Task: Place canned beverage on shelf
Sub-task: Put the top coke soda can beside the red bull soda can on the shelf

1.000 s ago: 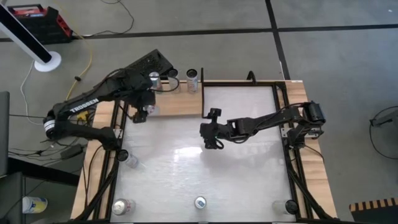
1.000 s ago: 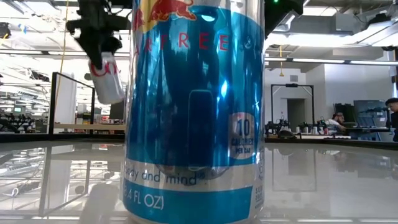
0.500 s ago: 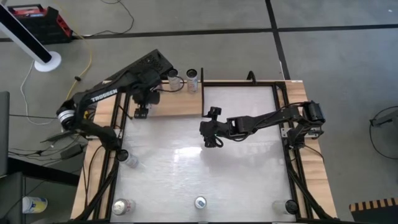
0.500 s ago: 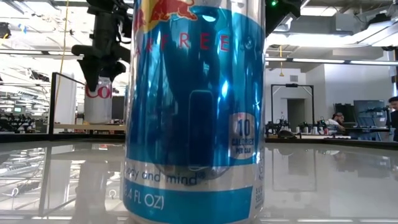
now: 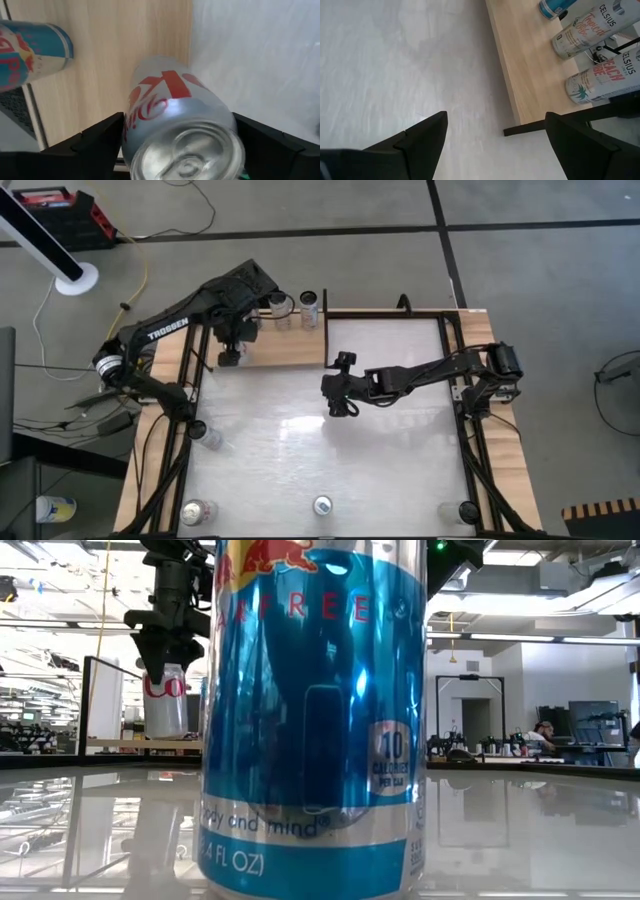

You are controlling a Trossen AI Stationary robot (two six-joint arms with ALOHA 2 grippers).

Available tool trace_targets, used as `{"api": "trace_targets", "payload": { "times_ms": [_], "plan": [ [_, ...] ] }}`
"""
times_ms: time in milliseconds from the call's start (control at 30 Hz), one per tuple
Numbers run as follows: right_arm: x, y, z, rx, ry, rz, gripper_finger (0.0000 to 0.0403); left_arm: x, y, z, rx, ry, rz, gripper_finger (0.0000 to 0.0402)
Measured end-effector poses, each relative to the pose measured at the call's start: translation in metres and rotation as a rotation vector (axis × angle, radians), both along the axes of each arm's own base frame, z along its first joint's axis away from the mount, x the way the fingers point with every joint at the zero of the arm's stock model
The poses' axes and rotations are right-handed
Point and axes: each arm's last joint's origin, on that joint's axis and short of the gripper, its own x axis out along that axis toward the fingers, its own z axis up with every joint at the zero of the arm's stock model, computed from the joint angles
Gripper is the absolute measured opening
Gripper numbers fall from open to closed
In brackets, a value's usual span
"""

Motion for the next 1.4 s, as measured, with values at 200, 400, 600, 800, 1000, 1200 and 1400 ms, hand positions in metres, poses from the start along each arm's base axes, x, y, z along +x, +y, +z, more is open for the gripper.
{"api": "trace_targets", "payload": {
  "times_ms": [200, 400, 600, 800, 1000, 1200, 1400],
  "plan": [
    [0.000, 0.000, 0.000, 0.000, 0.000, 0.000, 0.0359, 0.000, 0.000, 0.000, 0.003, -0.006, 0.007, 0.0338],
    [0.000, 0.000, 0.000, 0.009, -0.003, -0.001, 0.0359, 0.000, 0.000, 0.000, 0.002, -0.005, 0.005, 0.0340],
    [0.000, 0.001, -0.001, 0.041, -0.002, 0.029, 0.0359, -0.002, 0.002, 0.001, 0.076, 0.065, -0.011, 0.0341],
    [0.000, 0.001, -0.001, 0.040, -0.002, 0.029, 0.0359, -0.003, 0.003, 0.001, 0.110, 0.103, -0.008, 0.0341],
    [0.000, 0.001, -0.001, 0.040, -0.002, 0.029, 0.0359, -0.005, 0.003, 0.001, 0.135, 0.147, 0.008, 0.0341],
    [0.000, 0.001, -0.001, 0.040, -0.002, 0.029, 0.0359, -0.012, 0.000, 0.001, 0.153, 0.241, 0.055, 0.0341],
    [0.001, 0.001, -0.001, 0.039, -0.001, 0.030, 0.0359, -0.019, -0.004, 0.010, 0.214, 0.263, 0.097, 0.0338]
  ]
}}
